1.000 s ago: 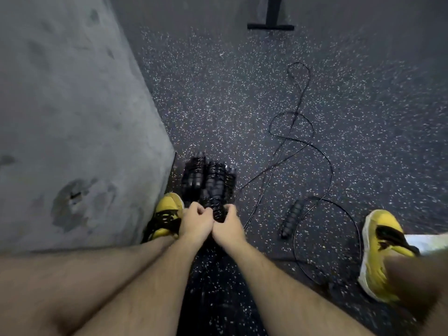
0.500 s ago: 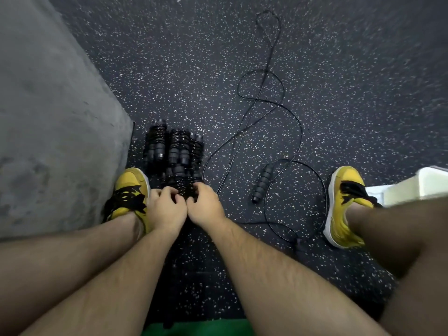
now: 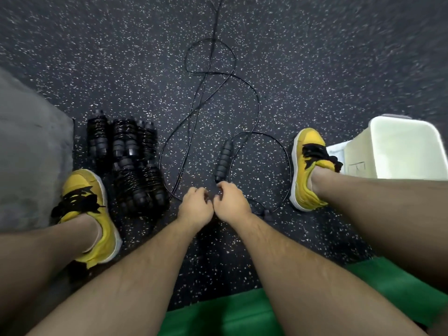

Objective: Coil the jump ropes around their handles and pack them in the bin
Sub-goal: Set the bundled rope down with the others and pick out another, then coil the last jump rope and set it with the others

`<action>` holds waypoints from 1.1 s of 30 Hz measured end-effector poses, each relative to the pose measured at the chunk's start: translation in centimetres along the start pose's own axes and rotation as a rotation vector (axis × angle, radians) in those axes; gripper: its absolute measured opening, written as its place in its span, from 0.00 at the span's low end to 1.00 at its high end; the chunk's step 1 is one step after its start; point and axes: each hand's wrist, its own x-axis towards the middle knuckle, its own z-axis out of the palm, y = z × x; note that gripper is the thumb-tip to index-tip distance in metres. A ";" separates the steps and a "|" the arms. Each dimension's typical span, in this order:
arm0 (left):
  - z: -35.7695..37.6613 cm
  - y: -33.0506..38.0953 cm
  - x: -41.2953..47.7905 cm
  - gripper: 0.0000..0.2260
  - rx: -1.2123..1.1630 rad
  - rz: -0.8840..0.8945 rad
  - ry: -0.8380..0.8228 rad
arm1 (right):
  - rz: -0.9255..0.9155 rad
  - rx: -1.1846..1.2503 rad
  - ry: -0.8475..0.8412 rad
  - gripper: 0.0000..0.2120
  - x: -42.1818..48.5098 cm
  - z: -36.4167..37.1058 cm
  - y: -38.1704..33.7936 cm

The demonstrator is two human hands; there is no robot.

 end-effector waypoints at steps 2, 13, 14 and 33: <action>1.1 -0.1 0.0 0.19 0.156 -0.063 -0.068 | 0.034 -0.025 -0.053 0.21 0.4 -0.2 1.3; 2.5 -2.2 1.3 0.14 0.514 0.036 -0.200 | 0.056 0.029 -0.149 0.19 1.8 1.2 1.4; 2.6 -2.1 1.4 0.14 0.538 0.108 -0.228 | 0.061 0.042 -0.138 0.18 1.9 1.2 1.3; -0.5 -5.7 1.4 0.21 0.373 -0.065 0.167 | 0.220 0.079 -0.122 0.13 2.5 3.7 -0.7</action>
